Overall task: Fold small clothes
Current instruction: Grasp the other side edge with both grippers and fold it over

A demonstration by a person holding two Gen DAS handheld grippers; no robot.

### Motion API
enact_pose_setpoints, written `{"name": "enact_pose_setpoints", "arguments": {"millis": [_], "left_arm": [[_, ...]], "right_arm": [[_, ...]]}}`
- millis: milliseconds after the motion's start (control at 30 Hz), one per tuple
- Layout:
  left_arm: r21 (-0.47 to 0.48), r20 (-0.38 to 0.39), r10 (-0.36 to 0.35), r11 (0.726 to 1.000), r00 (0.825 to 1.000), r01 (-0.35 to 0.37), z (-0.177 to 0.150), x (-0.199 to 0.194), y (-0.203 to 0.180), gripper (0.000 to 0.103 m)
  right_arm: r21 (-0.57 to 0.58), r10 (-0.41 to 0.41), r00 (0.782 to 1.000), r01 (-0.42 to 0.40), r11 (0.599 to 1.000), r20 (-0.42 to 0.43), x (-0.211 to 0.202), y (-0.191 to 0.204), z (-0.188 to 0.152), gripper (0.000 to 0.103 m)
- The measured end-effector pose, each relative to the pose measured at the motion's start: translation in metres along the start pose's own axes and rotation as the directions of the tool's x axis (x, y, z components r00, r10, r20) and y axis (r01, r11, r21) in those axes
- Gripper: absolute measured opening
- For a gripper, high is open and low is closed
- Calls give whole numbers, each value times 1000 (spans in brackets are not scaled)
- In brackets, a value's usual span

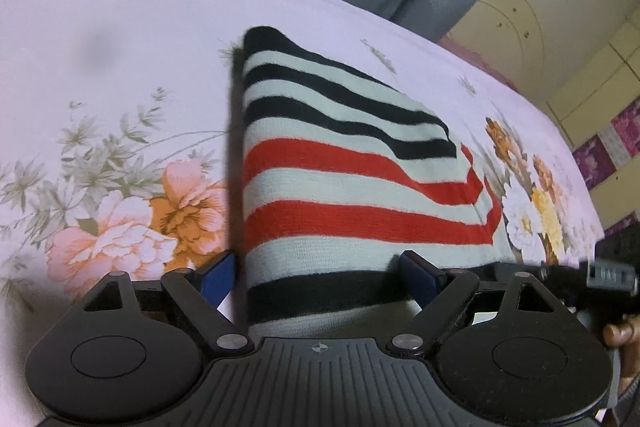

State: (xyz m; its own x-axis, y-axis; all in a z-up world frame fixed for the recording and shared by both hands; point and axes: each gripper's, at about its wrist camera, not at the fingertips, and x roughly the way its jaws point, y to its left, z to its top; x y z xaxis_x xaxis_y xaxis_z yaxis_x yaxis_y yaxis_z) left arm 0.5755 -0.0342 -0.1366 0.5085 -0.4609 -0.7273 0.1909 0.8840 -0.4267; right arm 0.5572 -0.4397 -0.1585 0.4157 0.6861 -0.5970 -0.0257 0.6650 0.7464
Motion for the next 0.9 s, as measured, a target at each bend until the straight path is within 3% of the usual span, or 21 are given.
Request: {"name": "enact_pose_setpoints", "arguments": {"millis": [133, 200, 300, 433, 600, 900], "left_arm": [[31, -11, 20, 999, 1000, -20, 3, 6, -10, 86], [41, -15, 26, 999, 1000, -25, 4, 6, -11, 86], [56, -11, 34, 998, 999, -34, 3, 6, -13, 86], [70, -6, 42, 997, 999, -41, 4, 5, -18, 78], [125, 25, 48, 991, 999, -51, 6, -7, -27, 55], [221, 112, 25, 974, 993, -50, 10, -45, -50, 49]], "right_arm": [[41, 13, 999, -15, 999, 50, 9, -2, 11, 59], [23, -10, 999, 9, 1000, 53, 9, 1, 13, 49], [-19, -42, 997, 43, 999, 58, -3, 2, 5, 45], [-97, -122, 990, 129, 987, 70, -2, 20, -1, 45], [-209, -206, 973, 225, 952, 107, 0, 45, -8, 35], [-355, -236, 956, 284, 891, 174, -19, 88, -14, 32]]}}
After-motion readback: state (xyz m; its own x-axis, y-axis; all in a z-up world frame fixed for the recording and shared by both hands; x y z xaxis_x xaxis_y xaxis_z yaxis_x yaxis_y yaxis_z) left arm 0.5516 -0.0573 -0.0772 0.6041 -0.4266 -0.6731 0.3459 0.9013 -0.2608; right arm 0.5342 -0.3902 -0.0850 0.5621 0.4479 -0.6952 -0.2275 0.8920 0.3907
